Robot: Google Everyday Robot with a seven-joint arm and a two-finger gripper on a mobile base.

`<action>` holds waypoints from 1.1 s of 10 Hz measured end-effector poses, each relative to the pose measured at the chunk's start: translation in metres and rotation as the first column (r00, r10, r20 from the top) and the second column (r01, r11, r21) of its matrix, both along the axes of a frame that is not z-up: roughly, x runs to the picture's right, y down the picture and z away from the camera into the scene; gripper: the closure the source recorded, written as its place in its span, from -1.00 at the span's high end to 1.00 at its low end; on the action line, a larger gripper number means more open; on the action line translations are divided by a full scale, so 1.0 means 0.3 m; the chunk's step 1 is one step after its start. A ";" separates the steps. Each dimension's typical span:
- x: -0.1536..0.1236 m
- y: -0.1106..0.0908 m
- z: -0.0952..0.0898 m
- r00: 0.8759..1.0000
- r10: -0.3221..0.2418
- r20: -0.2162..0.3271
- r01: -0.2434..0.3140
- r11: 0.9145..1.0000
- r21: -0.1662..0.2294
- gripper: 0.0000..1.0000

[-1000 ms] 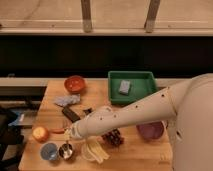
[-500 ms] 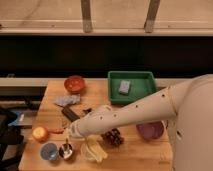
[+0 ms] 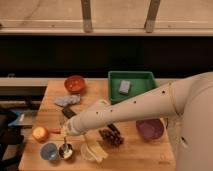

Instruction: Place fork in metal cup

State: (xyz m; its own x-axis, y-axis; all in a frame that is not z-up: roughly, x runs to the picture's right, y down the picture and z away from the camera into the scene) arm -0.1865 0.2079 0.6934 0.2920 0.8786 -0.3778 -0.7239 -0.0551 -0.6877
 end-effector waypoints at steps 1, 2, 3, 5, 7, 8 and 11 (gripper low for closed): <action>0.010 -0.005 -0.015 0.998 -0.056 0.005 0.057 0.997 -0.052 -1.00; 0.013 -0.004 -0.024 0.996 -0.091 0.016 0.092 0.992 -0.085 -1.00; 0.020 0.008 -0.032 0.992 -0.122 0.036 0.126 0.984 -0.129 -1.00; 0.048 0.045 -0.039 0.987 -0.154 0.046 0.160 0.968 -0.193 -1.00; 0.059 0.090 -0.053 0.984 -0.174 0.046 0.180 0.957 -0.230 -1.00; 0.071 0.112 -0.061 0.983 -0.176 0.043 0.181 0.952 -0.246 -1.00; 0.047 0.182 -0.090 0.983 -0.177 0.049 0.184 0.940 -0.288 -1.00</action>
